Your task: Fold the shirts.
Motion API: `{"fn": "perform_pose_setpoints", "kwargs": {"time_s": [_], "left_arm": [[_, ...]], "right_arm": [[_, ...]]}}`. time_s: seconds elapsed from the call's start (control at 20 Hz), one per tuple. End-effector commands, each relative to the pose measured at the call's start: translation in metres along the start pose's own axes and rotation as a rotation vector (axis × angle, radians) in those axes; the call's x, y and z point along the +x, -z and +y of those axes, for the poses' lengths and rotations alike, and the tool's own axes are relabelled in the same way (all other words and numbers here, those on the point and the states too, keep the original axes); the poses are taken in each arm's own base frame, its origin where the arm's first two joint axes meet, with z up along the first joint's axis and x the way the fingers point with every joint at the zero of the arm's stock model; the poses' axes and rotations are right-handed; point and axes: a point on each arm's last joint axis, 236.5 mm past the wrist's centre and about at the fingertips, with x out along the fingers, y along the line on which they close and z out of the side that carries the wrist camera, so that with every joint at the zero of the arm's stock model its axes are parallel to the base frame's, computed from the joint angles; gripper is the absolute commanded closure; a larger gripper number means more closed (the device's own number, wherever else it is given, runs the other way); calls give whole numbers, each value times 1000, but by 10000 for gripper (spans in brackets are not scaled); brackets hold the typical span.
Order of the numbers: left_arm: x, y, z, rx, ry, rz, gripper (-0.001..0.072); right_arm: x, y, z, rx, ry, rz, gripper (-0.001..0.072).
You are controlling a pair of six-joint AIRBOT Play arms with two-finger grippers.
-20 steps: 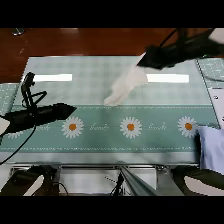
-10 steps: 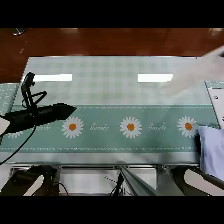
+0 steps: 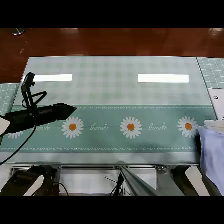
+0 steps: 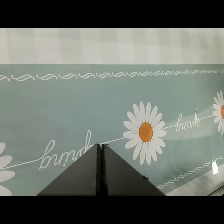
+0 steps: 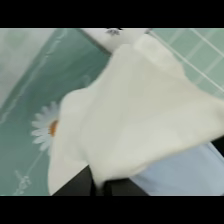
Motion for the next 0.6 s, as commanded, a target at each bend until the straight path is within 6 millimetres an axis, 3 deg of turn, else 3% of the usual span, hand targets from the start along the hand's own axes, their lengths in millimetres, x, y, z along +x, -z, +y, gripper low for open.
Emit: {"fn": "perform_pose_setpoints", "kwargs": {"time_s": [0.0, 0.05, 0.15, 0.2, 0.25, 0.35, 0.4, 0.45, 0.5, 0.55], "left_arm": [[0, 0, 0, 0, -1, 0, 680], [0, 0, 0, 0, 0, 0, 680], [0, 0, 0, 0, 0, 1, 680], [0, 0, 0, 0, 0, 0, 680], [0, 0, 0, 0, 0, 0, 679], [-3, -14, -2, 56, -2, -49, 678], [-10, -36, -5, 91, -7, -121, 678], [-22, -63, -10, 101, -12, -209, 678], [-40, -96, -18, 114, -15, -304, 680], [-56, -126, -29, 149, -16, -374, 680]], "right_arm": [[-11, 35, -86, 232, 272, -26, 689], [-14, 43, -93, 265, 289, -32, 614], [-21, 59, -112, 339, 369, -51, 144], [-22, 60, -115, 346, 383, -56, 78], [-21, 54, -114, 352, 375, -79, 78], [-18, 26, -95, 308, 274, -171, 99], [-23, -3, -70, 247, 157, -278, 159], [-33, -32, -33, 161, 1, -393, 357], [-53, -59, 16, 46, -194, -517, 656], [-77, -77, 65, -43, -404, -619, 693]]}}
